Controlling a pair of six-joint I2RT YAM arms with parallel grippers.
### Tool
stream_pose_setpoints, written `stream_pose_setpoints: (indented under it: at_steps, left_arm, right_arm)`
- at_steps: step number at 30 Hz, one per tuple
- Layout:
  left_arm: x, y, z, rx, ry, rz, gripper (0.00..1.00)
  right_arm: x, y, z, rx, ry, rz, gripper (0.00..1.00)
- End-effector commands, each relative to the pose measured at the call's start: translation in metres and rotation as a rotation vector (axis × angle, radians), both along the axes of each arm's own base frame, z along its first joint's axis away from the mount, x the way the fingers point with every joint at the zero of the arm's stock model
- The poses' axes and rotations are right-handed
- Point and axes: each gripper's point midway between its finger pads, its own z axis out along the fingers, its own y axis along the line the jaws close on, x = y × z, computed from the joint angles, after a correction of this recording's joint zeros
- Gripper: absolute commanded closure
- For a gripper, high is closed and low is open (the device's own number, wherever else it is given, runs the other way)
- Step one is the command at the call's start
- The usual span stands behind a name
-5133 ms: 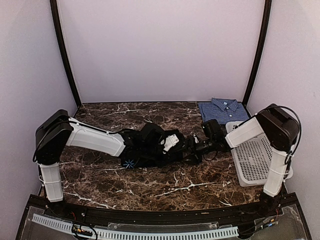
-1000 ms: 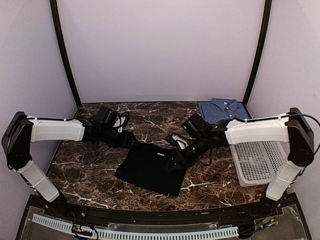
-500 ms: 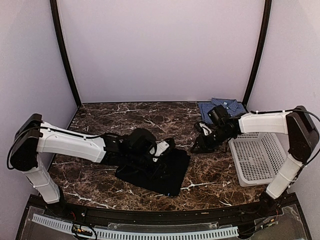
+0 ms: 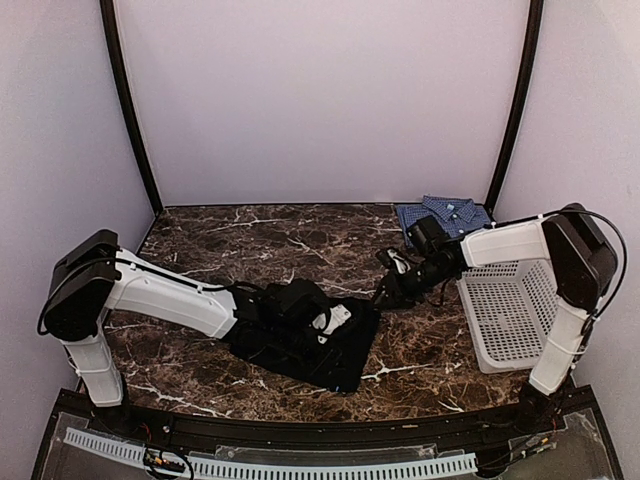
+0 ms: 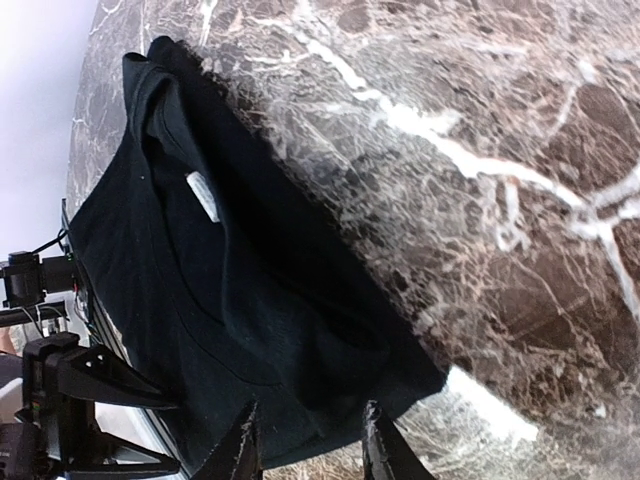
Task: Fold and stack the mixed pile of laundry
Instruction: Adjust the square-folded T-shirt at the center of the board.
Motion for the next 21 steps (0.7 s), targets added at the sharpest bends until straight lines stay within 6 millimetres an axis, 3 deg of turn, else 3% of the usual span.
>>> stream_pose_setpoints:
  at_steps: [1, 6, 9, 12, 17, 21]
  left_arm:
    - [0.0, -0.006, 0.0, -0.007, -0.015, -0.01, 0.49]
    - [-0.001, -0.001, -0.009, 0.016, -0.008, -0.005, 0.49]
    - [-0.002, -0.002, -0.009, 0.001, -0.007, -0.006, 0.49]
    - [-0.004, 0.0, -0.015, 0.01, 0.002, -0.01, 0.51]
    - [-0.011, 0.013, -0.035, 0.056, 0.031, -0.012, 0.54]
    - [-0.016, 0.019, -0.045, 0.079, 0.055, -0.013, 0.55]
  right_arm:
    - [0.011, 0.01, -0.001, 0.046, -0.009, 0.011, 0.69]
    - [0.013, 0.012, -0.014, 0.036, 0.012, 0.014, 0.7]
    - [0.015, 0.013, -0.012, 0.04, 0.011, 0.012, 0.87]
    - [0.017, 0.012, 0.003, 0.042, -0.012, 0.007, 0.96]
    - [0.014, 0.001, 0.038, 0.01, -0.066, -0.008, 1.0]
    - [0.013, -0.011, 0.041, -0.053, -0.077, -0.018, 1.0]
